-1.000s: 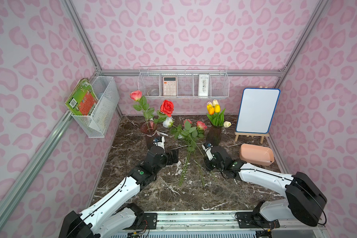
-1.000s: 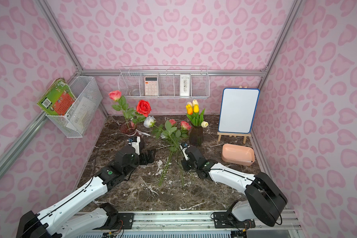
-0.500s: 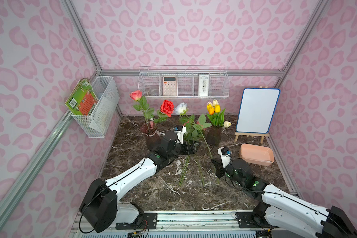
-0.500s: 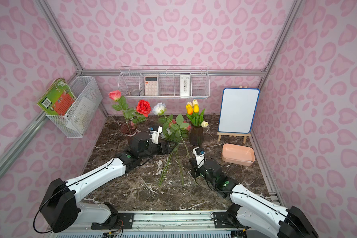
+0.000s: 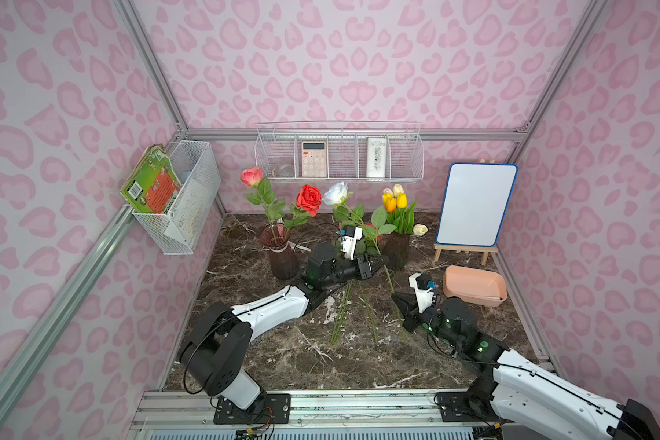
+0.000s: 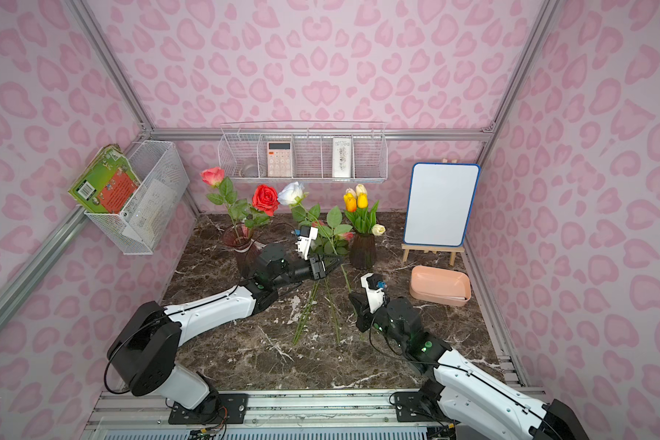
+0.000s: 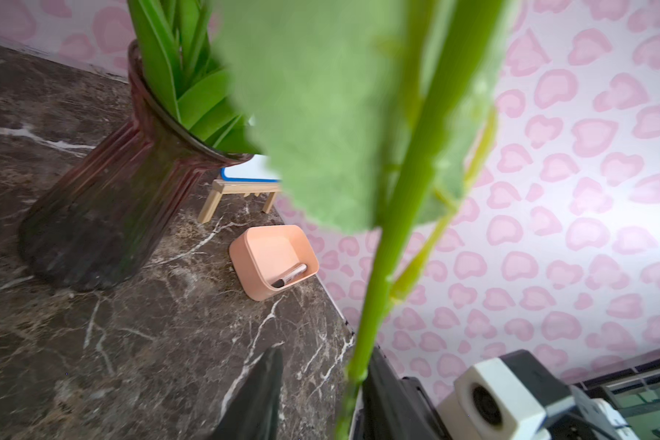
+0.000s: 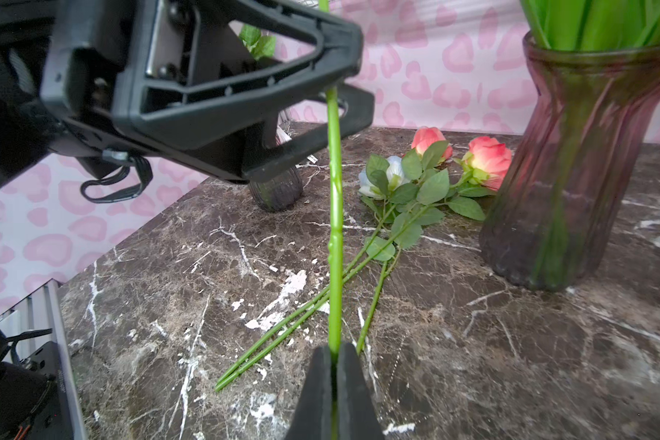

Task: Arrange the flowers in different vases according to their variety
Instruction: Pick up the flower at the center of the board, then insert the flower into the vase.

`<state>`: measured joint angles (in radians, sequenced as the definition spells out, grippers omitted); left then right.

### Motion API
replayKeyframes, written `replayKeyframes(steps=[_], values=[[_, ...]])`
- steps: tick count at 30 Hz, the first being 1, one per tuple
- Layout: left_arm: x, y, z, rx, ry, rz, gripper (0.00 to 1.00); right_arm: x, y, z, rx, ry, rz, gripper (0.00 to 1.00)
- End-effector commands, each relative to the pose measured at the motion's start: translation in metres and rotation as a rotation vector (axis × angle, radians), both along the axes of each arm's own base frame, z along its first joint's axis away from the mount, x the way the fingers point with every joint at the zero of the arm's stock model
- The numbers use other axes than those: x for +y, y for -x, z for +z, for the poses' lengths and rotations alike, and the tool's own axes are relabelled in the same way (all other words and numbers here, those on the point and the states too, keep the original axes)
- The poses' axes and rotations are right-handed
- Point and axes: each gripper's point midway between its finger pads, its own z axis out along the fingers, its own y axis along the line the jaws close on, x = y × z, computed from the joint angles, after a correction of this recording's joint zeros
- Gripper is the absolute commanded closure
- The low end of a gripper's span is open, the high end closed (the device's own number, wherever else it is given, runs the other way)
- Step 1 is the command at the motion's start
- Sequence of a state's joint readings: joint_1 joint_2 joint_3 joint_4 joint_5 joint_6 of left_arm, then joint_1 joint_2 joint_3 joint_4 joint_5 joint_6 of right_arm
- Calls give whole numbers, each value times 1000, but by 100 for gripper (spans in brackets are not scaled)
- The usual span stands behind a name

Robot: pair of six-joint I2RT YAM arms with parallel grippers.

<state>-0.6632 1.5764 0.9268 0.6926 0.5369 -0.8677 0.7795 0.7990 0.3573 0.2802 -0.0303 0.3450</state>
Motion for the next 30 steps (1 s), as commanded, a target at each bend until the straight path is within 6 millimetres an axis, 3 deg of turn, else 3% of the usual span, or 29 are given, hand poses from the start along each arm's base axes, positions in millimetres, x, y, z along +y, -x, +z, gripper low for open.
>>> replayKeyframes(steps=[1,4,8,9,11,13,15,20,30], values=[[-1,6,29,-79,89,-30,82,3,1,6,-2,-30,14,100],[1,6,32,-89,71,-19,100,3,1,3,9,-30,13,100],[5,7,36,-104,30,-1,100,6,1,3,16,-29,22,100],[7,8,38,-114,15,4,100,6,1,3,19,-30,22,93],[14,10,44,-145,-42,30,100,7,1,3,19,-27,22,70],[23,12,52,-186,-107,56,100,6,0,-1,27,-21,16,41],[36,11,68,-242,-151,95,100,4,-1,-9,47,-4,5,30],[82,3,104,-356,-377,236,100,1,2,-28,95,-3,-6,14],[184,-29,181,-480,-638,552,100,0,-3,-38,137,43,-28,4]])
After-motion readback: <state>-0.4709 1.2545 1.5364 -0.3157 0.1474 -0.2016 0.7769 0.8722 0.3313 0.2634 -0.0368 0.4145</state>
